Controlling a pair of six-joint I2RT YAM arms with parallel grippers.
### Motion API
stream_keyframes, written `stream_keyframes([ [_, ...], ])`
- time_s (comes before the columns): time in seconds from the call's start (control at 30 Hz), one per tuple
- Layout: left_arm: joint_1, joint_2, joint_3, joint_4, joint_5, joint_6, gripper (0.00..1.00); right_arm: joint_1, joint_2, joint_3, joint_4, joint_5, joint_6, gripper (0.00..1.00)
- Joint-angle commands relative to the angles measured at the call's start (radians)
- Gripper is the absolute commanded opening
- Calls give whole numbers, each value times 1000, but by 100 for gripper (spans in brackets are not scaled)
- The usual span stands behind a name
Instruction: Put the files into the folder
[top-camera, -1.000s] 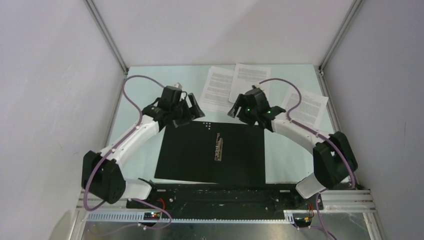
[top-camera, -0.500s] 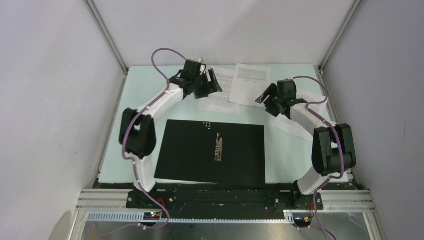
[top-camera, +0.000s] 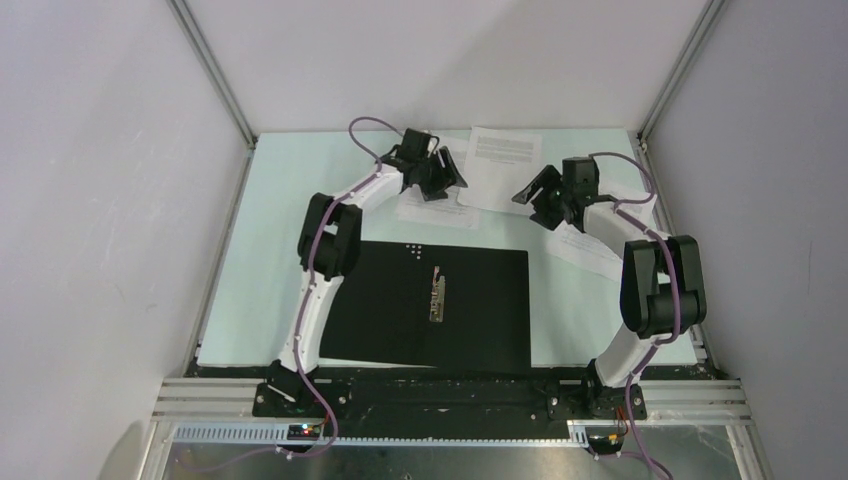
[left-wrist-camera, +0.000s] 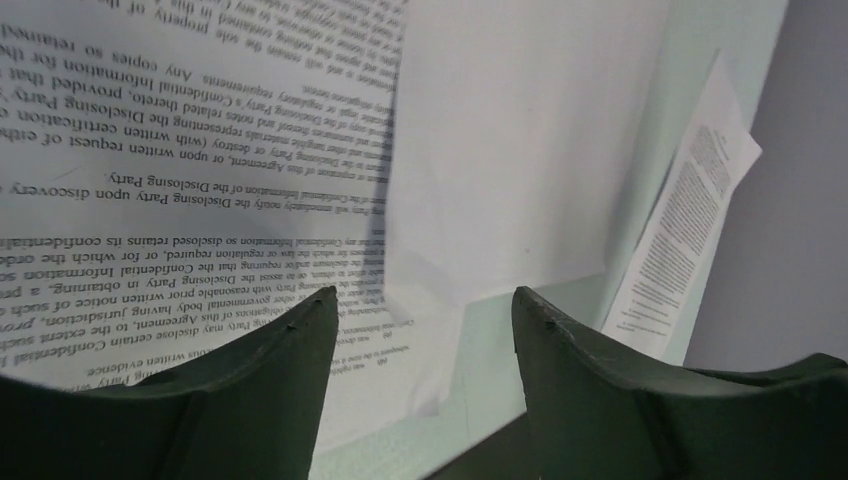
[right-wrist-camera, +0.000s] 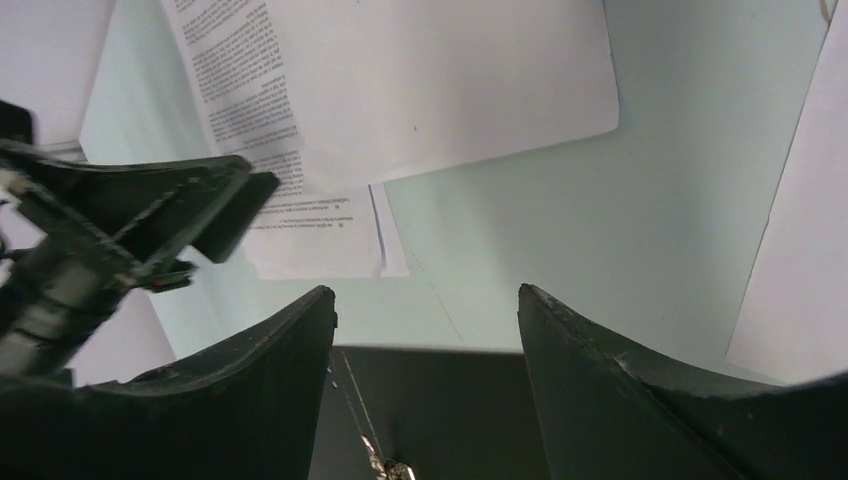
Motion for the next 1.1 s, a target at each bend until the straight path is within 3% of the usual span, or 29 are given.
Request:
stream_keyframes([
  [0.0,-15,30,41,28,1,-91,68,-22,36,53,36,-35,-13,71],
  [0.53,-53,43,-19,59,5,-200,63,-34,152,109,74,-73,16,69],
  [0.8,-53,58,-43,74,-22,-265,55,-33,186,137,74,-91,22,68],
  [0.93,-52,41,-49,79,-38,-265,40,-33,193,140,72,-95,21,67],
  [1.07,-42,6,-47,78,-44,-249,16,-32,192,143,59,-98,10,67],
])
